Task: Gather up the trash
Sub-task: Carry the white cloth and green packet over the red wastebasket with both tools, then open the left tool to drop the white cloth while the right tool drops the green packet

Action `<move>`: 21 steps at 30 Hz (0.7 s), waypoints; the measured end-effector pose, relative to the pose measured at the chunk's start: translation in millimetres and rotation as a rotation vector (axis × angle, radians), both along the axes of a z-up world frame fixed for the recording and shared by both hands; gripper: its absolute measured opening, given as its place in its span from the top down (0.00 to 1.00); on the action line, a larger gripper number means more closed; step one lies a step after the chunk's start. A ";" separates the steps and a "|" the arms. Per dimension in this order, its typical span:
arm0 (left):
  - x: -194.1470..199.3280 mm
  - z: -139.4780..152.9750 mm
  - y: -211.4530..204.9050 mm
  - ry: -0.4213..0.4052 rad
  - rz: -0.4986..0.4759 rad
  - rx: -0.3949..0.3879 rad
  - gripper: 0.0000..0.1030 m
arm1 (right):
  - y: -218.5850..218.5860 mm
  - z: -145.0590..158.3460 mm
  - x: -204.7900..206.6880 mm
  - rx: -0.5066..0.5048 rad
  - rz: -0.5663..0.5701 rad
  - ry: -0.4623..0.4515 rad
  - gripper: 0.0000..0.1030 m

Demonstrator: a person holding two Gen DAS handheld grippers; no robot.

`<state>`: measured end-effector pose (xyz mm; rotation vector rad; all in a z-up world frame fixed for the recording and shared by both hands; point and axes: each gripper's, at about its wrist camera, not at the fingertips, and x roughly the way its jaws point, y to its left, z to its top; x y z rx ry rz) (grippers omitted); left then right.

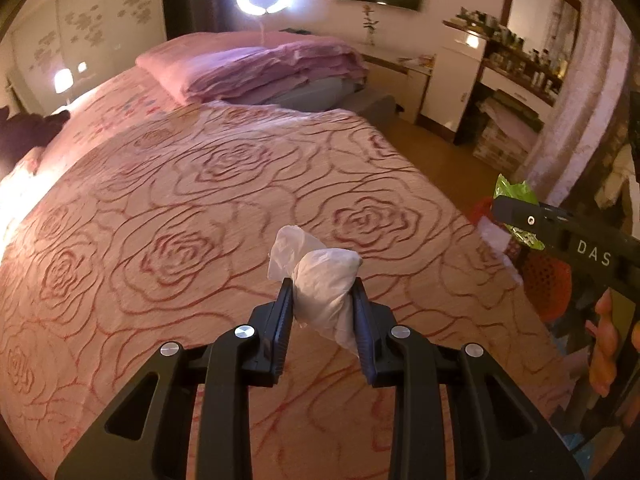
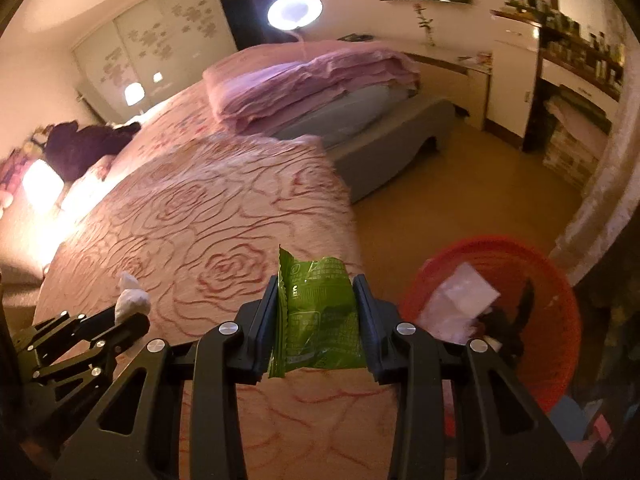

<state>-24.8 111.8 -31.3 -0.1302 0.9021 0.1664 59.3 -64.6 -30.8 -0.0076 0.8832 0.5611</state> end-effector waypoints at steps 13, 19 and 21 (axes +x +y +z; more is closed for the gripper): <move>43.8 11.8 -65.4 -0.026 -0.187 -0.005 0.74 | -90.2 -7.6 26.7 -0.035 -0.195 -0.006 0.65; 71.2 7.0 -104.6 -0.014 -0.302 -0.031 0.74 | -121.2 -18.7 32.5 -0.049 -0.259 0.018 0.65; 81.5 2.6 -116.8 -0.002 -0.342 -0.055 0.74 | -127.2 -22.7 34.7 -0.052 -0.268 0.030 0.65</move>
